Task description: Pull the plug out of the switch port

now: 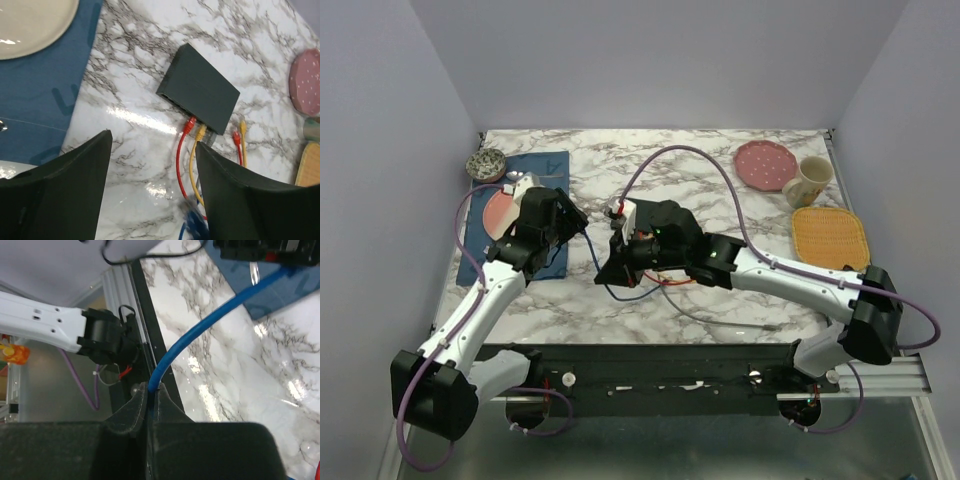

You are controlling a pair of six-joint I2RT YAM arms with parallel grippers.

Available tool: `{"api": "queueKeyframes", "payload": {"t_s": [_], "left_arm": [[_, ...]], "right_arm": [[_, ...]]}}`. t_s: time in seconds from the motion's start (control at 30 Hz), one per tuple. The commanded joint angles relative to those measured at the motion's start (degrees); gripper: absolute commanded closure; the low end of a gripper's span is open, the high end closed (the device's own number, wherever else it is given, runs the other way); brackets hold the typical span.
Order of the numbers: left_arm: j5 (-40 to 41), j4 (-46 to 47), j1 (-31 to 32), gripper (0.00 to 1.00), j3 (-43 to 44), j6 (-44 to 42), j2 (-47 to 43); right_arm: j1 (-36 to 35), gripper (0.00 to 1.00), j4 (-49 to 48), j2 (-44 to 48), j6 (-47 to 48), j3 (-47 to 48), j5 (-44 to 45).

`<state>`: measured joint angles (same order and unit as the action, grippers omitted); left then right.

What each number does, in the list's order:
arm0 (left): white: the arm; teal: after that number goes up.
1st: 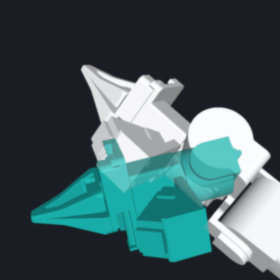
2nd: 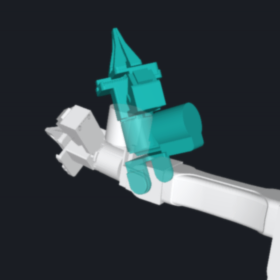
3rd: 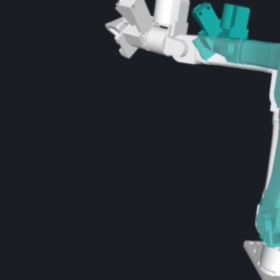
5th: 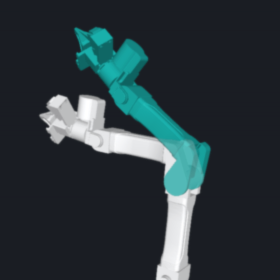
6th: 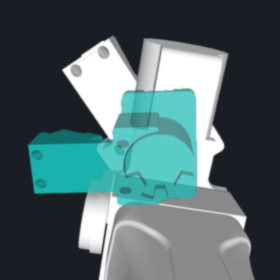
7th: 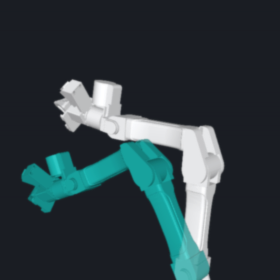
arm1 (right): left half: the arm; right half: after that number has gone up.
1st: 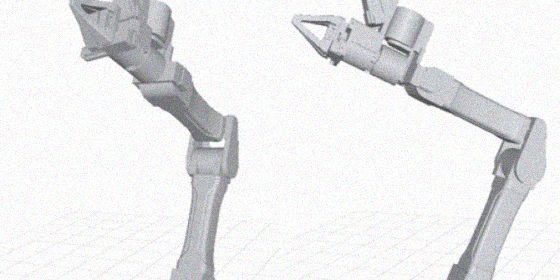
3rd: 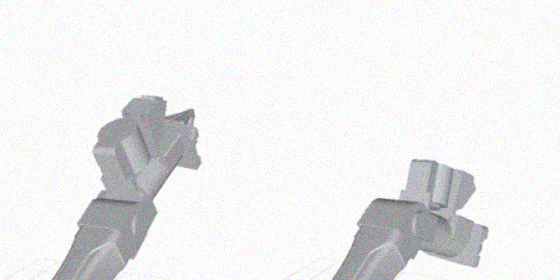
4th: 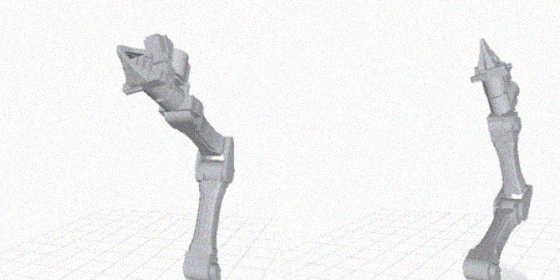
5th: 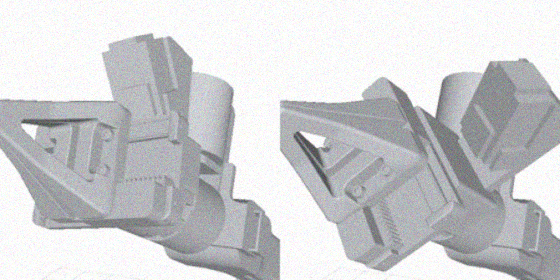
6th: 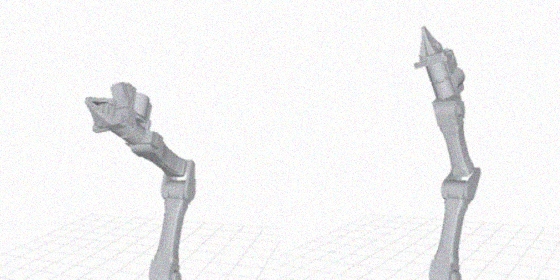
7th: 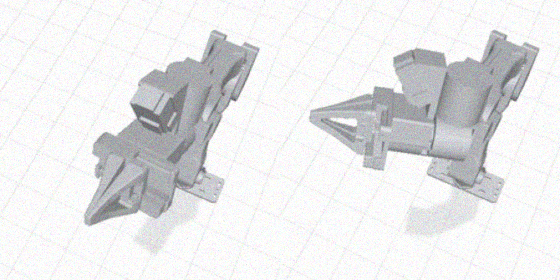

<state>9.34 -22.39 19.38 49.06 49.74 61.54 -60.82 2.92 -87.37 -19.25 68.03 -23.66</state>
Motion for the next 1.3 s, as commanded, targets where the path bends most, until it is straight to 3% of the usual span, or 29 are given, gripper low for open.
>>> {"api": "queueKeyframes", "payload": {"t_s": [0.0,0.1,0.3,0.37,0.43,0.6,0.7,0.9,1.1,1.2,1.27], "left_arm": [[8.76,-4.15,-2.59,0.10,1.31,2.64,-2.21],[8.76,-3.01,-3.11,0.02,-0.45,4.05,-3.62],[4.99,-0.55,-3.12,0.01,-4.57,5.72,-3.18],[4.02,0.42,-3.12,0.01,-5.72,6.51,-3.35],[2.79,1.91,-3.12,0.01,-7.22,7.13,-3.62],[0.68,4.11,-3.12,0.01,-9.50,7.83,-3.27],[-2.48,6.64,-3.12,0.04,-10.91,7.66,-2.48],[-9.24,13.15,-2.15,0.16,-14.34,8.71,1.38],[-8.64,15.53,2.85,0.23,-13.55,9.41,6.40],[-7.15,15.89,5.75,0.26,-12.33,9.68,8.42],[-6.71,15.89,6.98,0.27,-11.79,10.03,9.82]], "right_arm": [[-0.44,0.99,6.21,4.93,1.41,6.75,2.11],[0.26,0.99,9.03,5.28,1.14,11.06,1.78],[0.88,0.99,10.53,4.32,-2.98,18.00,-2.80],[1.14,0.99,10.70,5.89,-3.52,18.37,6.92],[2.97,0.99,10.53,6.69,-3.95,19.41,11.08],[11.58,0.99,12.01,1.25,-9.49,25.12,-2.77],[11.60,0.99,16.33,-2.18,-9.05,25.41,-6.47],[11.51,0.99,14.31,-0.08,-7.57,15.12,-12.35],[11.51,0.99,14.75,2.99,-4.58,11.51,-19.31],[11.51,0.99,14.75,2.30,-4.13,12.82,-29.05],[11.51,0.99,14.23,2.90,-4.40,13.18,-30.66]]}}
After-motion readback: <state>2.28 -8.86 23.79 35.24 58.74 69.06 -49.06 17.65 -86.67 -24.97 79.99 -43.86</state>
